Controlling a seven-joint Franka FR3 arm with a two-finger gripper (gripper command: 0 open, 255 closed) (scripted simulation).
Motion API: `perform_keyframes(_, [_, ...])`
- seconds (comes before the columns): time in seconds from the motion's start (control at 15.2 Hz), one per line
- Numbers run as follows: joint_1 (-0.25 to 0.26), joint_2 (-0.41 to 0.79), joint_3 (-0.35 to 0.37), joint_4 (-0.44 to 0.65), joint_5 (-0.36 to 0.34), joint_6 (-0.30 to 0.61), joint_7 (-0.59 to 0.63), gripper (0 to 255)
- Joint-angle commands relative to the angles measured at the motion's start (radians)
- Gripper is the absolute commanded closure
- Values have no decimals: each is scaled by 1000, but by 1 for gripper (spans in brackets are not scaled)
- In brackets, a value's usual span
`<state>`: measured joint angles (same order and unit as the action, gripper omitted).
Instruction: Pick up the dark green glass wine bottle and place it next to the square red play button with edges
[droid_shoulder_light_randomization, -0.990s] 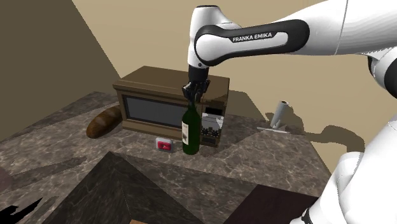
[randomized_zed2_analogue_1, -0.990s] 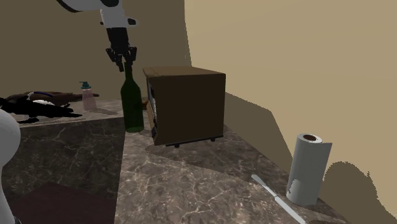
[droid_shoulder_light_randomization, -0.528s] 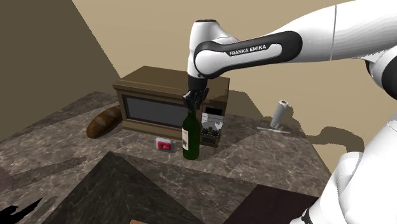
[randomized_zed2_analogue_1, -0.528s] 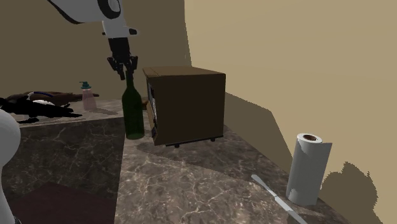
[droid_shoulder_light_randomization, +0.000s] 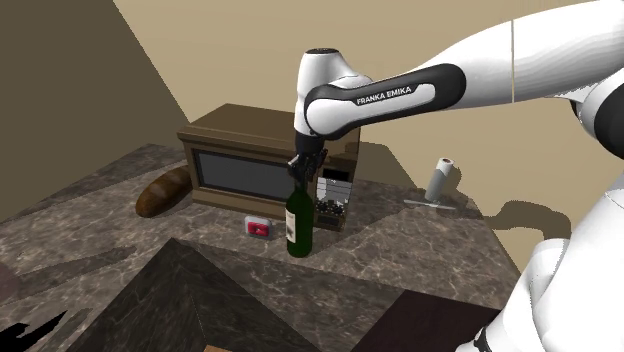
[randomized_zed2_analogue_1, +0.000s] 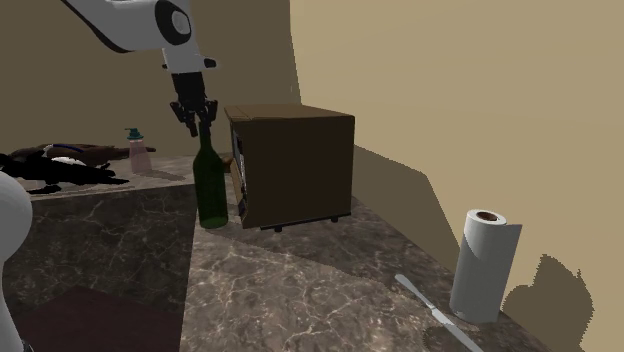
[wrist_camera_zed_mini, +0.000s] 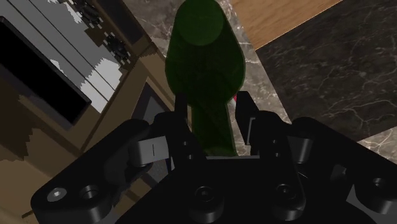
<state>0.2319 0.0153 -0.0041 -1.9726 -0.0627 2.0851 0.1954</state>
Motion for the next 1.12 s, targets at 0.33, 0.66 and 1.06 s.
perform_keyframes(0.33, [0,0,0,-1,0,2,0,0])
perform_keyframes(0.66, [0,0,0,-1,0,2,0,0])
perform_keyframes(1.06, [3,-38,3,81,3,-118,-1,0])
